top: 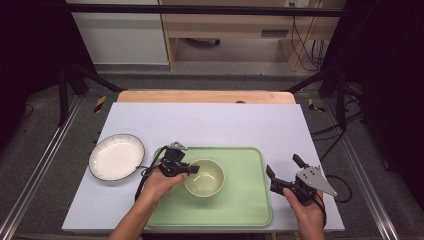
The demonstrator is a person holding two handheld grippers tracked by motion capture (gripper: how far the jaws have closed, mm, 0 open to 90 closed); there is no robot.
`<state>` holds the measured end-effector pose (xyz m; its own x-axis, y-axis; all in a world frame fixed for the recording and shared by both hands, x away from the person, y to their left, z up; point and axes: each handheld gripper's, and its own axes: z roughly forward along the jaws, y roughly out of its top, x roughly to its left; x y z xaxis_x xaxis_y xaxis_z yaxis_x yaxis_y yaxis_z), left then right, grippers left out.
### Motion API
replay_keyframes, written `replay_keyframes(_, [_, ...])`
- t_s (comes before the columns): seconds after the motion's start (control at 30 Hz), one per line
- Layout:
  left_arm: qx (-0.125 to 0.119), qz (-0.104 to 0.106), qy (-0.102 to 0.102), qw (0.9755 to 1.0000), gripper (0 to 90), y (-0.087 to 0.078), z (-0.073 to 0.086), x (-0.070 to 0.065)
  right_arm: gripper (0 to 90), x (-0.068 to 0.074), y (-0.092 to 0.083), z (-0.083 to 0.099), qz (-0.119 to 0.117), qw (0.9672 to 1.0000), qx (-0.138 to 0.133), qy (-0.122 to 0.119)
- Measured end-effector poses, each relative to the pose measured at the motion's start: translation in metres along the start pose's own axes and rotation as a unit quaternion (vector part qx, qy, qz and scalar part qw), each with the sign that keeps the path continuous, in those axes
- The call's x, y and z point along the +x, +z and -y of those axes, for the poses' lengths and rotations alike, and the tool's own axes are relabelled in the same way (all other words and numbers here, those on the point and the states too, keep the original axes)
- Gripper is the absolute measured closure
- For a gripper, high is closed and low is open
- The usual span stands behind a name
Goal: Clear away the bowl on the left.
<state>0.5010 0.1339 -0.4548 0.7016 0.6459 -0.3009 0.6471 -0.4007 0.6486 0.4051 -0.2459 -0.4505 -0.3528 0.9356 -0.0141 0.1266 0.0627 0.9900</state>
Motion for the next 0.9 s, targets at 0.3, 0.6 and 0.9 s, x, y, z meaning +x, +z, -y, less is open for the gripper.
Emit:
replay_keyframes(0.3, [-0.021,-0.026,0.038,0.9987,70.9,-0.007,-0.001,-0.003,3.9,0.000,0.000,0.000,0.000,1.0000,-0.001,-0.003])
replay_keyframes(0.6, [-0.071,-0.031,0.079,0.9939,34.1,-0.029,0.000,-0.006,3.9,0.000,0.001,-0.001,0.000,1.0000,-0.004,-0.001])
replay_keyframes(0.9, [-0.160,-0.060,0.153,0.9733,10.7,-0.044,-0.005,-0.012,3.8,-0.001,-0.001,0.000,0.002,1.0000,-0.001,-0.006])
